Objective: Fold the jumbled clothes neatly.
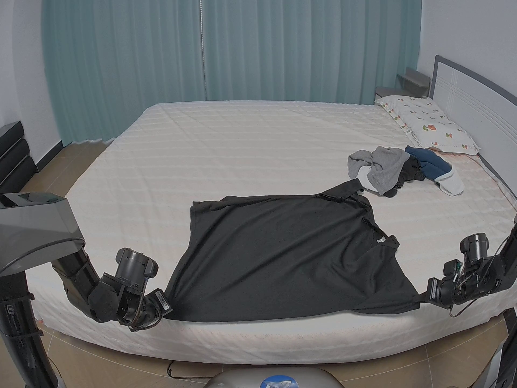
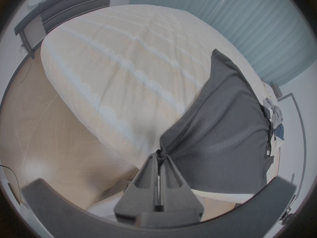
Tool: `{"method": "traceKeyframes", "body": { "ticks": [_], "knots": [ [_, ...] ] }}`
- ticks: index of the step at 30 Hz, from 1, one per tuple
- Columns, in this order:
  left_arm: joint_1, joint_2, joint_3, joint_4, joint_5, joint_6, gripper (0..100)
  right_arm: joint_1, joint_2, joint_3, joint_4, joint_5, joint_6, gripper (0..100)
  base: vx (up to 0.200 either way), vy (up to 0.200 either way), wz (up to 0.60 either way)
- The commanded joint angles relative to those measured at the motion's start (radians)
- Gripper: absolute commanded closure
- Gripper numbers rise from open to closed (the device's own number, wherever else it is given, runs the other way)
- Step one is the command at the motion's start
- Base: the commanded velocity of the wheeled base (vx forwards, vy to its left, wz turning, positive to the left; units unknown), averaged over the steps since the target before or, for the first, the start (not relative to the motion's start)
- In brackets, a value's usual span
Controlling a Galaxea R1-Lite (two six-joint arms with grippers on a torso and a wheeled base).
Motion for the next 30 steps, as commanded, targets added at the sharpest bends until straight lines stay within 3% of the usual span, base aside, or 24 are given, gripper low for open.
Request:
{"method": "traceKeyframes", "body": {
  "ticks": [1, 17, 18, 19, 20, 23, 26, 30],
  "knots": [
    [-0.013, -0.006, 0.011, 0.022, 0.002, 0.020, 100, -0.014, -0.018, 0.038, -0.001, -0.001, -0.011, 100, 0.000, 0.000, 0.00],
    [-0.036, 0.002, 0.031, 0.023, 0.002, 0.034, 100, -0.011, -0.061, 0.074, 0.001, -0.006, -0.031, 100, 0.000, 0.000, 0.00],
    [-0.036, 0.002, 0.031, 0.023, 0.002, 0.034, 100, -0.009, -0.057, 0.076, 0.001, -0.006, -0.034, 0, 0.000, 0.000, 0.00],
    [-0.036, 0.002, 0.031, 0.023, 0.002, 0.034, 100, -0.006, -0.052, 0.074, 0.001, -0.004, -0.037, 0, 0.000, 0.000, 0.00],
    [-0.037, 0.002, 0.031, 0.022, 0.000, 0.034, 0, -0.006, -0.051, 0.073, -0.001, 0.001, -0.037, 0, 0.000, 0.000, 0.00],
    [-0.045, 0.002, 0.030, 0.019, -0.001, 0.030, 0, -0.015, -0.054, 0.056, -0.002, 0.034, -0.027, 0, 0.000, 0.000, 0.00],
    [-0.049, -0.008, 0.025, 0.016, -0.003, 0.022, 0, -0.054, -0.066, 0.042, -0.002, 0.123, -0.005, 0, 0.000, 0.000, 0.00],
    [-0.049, -0.055, 0.017, 0.023, -0.012, 0.000, 0, -0.094, -0.100, 0.038, -0.013, 0.272, 0.095, 0, 0.000, 0.000, 0.00]
  ]
}}
